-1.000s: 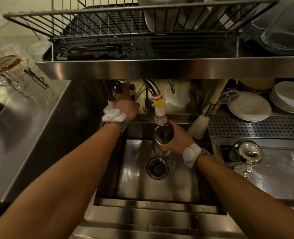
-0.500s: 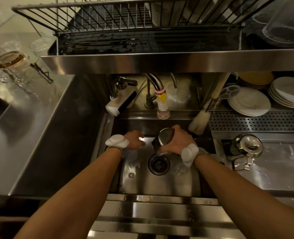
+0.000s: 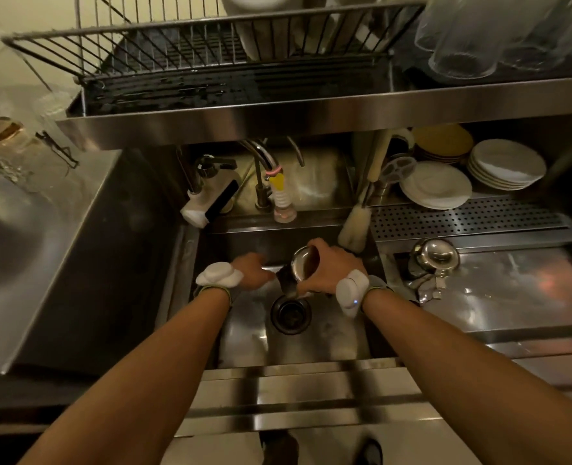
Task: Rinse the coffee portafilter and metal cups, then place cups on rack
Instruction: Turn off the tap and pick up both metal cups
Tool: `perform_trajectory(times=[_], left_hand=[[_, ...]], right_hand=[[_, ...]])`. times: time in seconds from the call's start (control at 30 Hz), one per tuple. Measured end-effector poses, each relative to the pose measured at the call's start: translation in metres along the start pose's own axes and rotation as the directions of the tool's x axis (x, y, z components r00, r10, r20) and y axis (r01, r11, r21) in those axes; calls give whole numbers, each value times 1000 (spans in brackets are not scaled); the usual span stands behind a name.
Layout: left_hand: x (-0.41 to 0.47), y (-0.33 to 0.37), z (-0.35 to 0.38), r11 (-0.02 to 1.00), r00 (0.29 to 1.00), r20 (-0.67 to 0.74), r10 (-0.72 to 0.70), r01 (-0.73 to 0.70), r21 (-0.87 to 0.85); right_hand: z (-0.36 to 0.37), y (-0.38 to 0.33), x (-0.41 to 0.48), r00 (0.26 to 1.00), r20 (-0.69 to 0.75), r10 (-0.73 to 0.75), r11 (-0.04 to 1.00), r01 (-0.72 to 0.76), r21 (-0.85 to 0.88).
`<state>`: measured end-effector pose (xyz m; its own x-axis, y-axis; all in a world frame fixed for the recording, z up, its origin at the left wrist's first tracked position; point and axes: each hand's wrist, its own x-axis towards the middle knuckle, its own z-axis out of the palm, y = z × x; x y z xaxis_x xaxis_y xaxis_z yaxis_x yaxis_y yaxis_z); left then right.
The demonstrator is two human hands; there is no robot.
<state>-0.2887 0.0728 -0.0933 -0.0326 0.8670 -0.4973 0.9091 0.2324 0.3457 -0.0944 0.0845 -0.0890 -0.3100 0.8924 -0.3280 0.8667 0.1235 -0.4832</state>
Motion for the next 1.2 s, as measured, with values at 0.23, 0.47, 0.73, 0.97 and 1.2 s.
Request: perform_trajectory(times=[0.23,0.47,0.73,0.97,1.2], left_hand=[[-31,100,-6,986,984,-66,165,-165,12],[-40,184,-1,974,973,-110,204,-190,127],[-32,265,27,944,943,-74,325,-320,81],[-4,307,77,934,940,-4,340,-337,121],[13,308,92,946,964,-70,257,-236,223]], right_hand=[[-90,39,-52,980,-129,-155,982,167,91],[-175,91,-82,960,-266,-83,995,95,32],[-213,165,-104,935,-350,61,997,-39,68],[-204,218,-112,938,-329,113,993,-100,56],[-193,238,-102,926,-326,188,981,-161,111]])
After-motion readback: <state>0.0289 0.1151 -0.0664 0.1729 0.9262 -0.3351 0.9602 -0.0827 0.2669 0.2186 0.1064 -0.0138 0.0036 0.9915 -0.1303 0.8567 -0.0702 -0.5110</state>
